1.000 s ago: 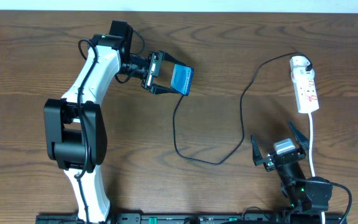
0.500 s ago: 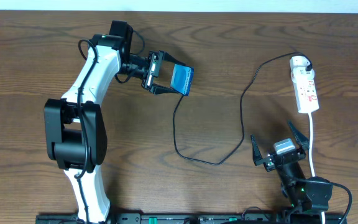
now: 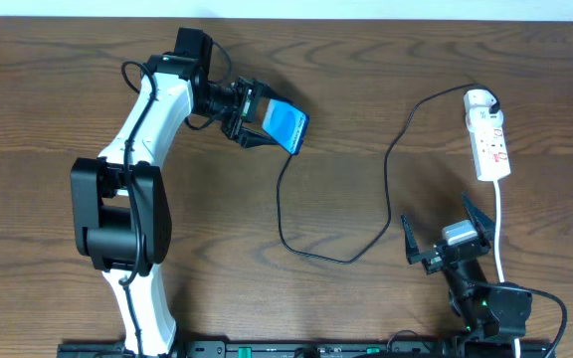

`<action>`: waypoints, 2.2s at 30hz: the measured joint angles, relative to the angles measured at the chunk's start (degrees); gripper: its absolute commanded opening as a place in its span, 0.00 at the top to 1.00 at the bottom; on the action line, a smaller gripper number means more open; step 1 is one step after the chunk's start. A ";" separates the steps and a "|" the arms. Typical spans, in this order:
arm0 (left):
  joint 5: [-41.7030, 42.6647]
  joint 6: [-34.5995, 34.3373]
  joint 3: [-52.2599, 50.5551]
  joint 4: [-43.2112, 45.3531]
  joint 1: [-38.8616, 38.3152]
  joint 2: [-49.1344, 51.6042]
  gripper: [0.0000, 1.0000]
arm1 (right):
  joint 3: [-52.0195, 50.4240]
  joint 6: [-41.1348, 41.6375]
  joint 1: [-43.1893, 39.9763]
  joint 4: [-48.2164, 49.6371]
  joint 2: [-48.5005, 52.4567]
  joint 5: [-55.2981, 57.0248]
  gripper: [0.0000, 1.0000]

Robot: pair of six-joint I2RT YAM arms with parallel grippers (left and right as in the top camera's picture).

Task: Plug charger to phone and switch on socket
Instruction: 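Move the right gripper from rest toward the held phone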

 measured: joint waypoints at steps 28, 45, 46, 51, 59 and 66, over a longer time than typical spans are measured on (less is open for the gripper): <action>-51.78 17.14 -0.02 -4.68 0.00 0.00 0.36 | 17.90 18.45 0.00 1.44 39.80 -9.22 0.01; -49.07 13.97 -0.02 -4.96 0.52 0.00 0.36 | 49.51 21.88 5.42 1.42 82.86 -30.82 0.01; -48.48 13.22 -0.02 -4.66 0.76 0.00 0.36 | 51.47 22.43 6.47 1.33 85.35 -31.78 0.01; -44.72 7.02 -0.02 -3.23 2.29 0.00 0.36 | 58.58 23.82 10.32 1.84 94.90 -34.49 0.01; -37.33 -2.99 -0.02 0.39 3.04 0.00 0.36 | 61.44 27.15 17.07 15.15 103.12 -35.21 0.01; -35.30 -8.37 -0.02 0.48 2.73 0.00 0.36 | 61.51 32.79 19.65 16.44 103.82 -31.63 0.01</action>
